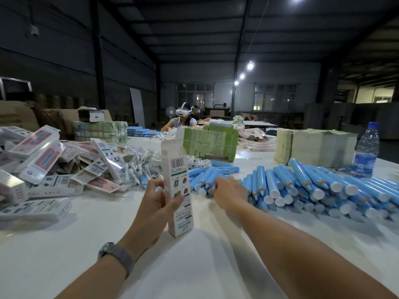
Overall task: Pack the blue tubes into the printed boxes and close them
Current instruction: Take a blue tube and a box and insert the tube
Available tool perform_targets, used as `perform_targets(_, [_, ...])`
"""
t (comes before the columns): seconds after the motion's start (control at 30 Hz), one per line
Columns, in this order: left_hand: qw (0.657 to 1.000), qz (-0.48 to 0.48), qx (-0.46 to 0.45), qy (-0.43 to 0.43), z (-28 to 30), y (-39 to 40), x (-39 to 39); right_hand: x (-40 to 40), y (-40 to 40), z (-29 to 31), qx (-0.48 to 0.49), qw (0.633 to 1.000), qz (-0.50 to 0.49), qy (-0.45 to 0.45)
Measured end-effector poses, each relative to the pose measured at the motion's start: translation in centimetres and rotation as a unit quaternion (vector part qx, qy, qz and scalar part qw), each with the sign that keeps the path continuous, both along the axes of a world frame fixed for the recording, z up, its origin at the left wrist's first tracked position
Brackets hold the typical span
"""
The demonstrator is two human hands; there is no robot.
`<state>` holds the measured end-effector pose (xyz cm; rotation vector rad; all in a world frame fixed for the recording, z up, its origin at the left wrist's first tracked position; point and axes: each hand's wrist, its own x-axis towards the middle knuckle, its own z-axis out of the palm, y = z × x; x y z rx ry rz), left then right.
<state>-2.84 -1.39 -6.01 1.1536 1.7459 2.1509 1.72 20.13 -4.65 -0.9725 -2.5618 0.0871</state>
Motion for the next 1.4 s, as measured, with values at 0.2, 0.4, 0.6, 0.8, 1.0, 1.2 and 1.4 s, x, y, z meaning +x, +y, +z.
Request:
perform_targets(0.2, [0.999,0.011,0.001,0.032,-0.2,-0.2,-0.3,-0.4,-0.7,3.1,-0.391,0.882,-0.053,0.259])
perform_targets(0.4, [0.985,0.107,-0.027,0.133,-0.8,0.0,-0.1,0.7,-5.2,5.8,-0.668,0.605,0.126,0.416])
perform_targets(0.6, [0.953,0.2,-0.052,0.221,-1.1,-0.1,-0.8,2.9,-9.0,9.8,-0.51,0.672,0.216,0.491])
perform_targets(0.8, [0.947,0.213,-0.053,0.233,-0.8,-0.3,-0.1,4.4,-10.4,11.7,-0.333,0.758,0.309,0.467])
perform_targets(1.0, [0.947,0.209,-0.065,0.236,-0.8,-0.3,0.0,4.2,-11.1,11.8,-0.156,0.864,0.322,0.355])
perform_targets(1.2, [0.944,0.22,-0.083,0.23,-1.0,-0.4,-0.3,4.2,-10.7,12.8,-0.061,0.86,0.352,0.364])
perform_targets(1.4, [0.941,0.229,-0.093,0.231,-0.8,-0.4,-0.1,3.7,-10.9,13.0,-0.027,0.879,0.31,0.363])
